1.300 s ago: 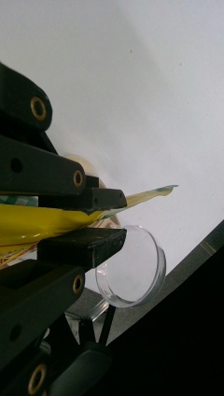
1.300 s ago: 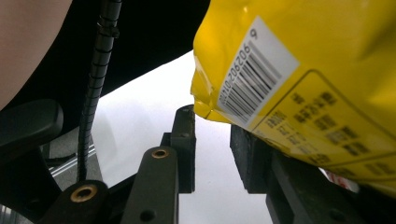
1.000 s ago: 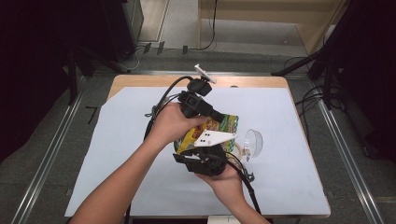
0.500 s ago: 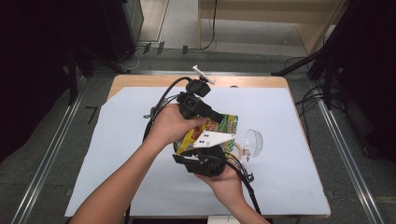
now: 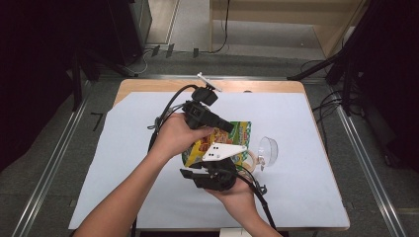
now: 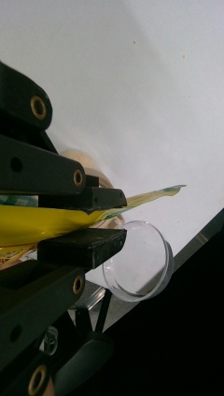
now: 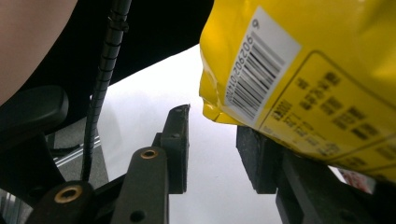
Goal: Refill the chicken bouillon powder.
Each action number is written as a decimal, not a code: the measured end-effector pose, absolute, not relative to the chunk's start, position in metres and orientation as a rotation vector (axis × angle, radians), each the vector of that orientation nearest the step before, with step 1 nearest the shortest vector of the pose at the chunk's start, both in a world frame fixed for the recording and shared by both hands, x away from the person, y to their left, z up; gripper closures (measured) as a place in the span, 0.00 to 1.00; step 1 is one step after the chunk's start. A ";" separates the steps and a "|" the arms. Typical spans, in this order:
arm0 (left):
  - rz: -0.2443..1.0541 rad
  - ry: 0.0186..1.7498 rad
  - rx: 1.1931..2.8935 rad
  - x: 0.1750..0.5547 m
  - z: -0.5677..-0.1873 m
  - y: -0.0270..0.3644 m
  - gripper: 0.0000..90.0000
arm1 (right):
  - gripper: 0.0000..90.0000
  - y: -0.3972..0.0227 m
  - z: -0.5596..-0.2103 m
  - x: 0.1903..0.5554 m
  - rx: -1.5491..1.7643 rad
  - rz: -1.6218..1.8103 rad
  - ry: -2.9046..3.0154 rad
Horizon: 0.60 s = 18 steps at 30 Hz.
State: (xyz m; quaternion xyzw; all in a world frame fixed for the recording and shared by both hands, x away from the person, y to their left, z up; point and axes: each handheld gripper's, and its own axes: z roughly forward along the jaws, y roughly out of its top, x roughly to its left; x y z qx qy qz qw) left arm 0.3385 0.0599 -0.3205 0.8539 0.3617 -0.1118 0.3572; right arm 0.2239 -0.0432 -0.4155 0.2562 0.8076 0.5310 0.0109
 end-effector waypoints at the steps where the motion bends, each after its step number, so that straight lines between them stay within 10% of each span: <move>1: -0.289 0.934 2.204 0.338 -0.321 0.060 0.88 | 0.73 -0.043 -0.416 0.224 0.799 1.657 2.520; 18: -0.255 0.841 2.186 0.325 -0.325 0.074 0.89 | 0.61 -0.035 -0.429 0.217 0.745 1.664 2.537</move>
